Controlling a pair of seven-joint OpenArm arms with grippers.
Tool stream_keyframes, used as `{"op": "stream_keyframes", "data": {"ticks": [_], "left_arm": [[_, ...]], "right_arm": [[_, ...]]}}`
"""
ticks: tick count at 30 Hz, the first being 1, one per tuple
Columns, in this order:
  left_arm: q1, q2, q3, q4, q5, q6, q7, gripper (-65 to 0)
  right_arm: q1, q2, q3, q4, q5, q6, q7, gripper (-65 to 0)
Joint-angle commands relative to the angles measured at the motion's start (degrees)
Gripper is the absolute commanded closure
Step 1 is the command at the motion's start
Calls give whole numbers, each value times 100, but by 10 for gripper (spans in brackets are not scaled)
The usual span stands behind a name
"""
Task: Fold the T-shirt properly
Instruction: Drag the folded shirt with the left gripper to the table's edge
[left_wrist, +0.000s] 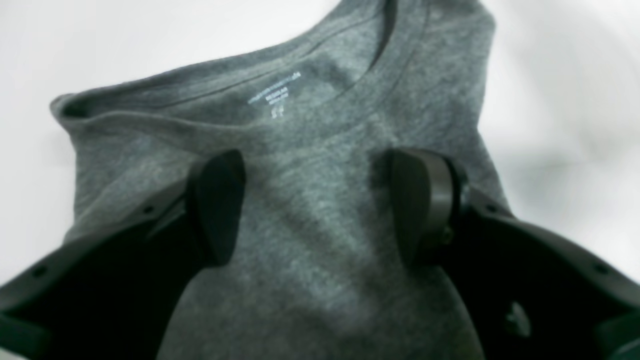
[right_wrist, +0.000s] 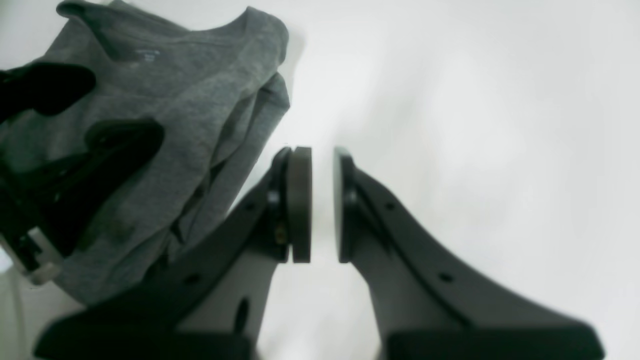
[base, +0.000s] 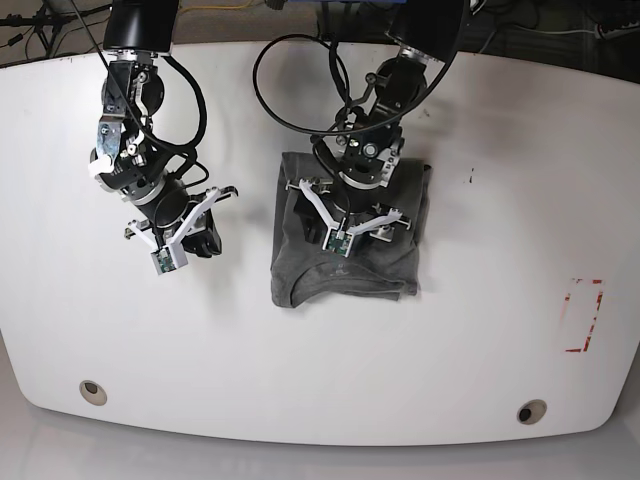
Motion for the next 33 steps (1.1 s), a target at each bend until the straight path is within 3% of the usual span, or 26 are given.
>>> {"op": "stream_keyframes", "data": {"ticks": [1, 9, 11, 17, 26, 33], "left_arm": [[-79, 60, -140, -148, 27, 15, -247, -435], [-79, 43, -694, -1133, 9, -38, -660, -435], [-79, -54, -808, -1177, 9, -240, -669, -435], [53, -484, -1344, -1159, 18, -1269, -581, -433], [123, -1627, -2347, -1203, 27, -2192, -581, -433], [167, -2533, -2839, -1230, 27, -2552, -572, -433]], "right_arm": [[80, 45, 29, 94, 74, 31, 157, -71], [80, 45, 37, 94, 74, 22, 157, -71], [80, 45, 37, 94, 74, 22, 157, -71], [80, 45, 37, 129, 74, 22, 157, -71], [-26, 54, 37, 261, 74, 22, 157, -71], [-44, 37, 11, 279, 74, 22, 157, -71]]}}
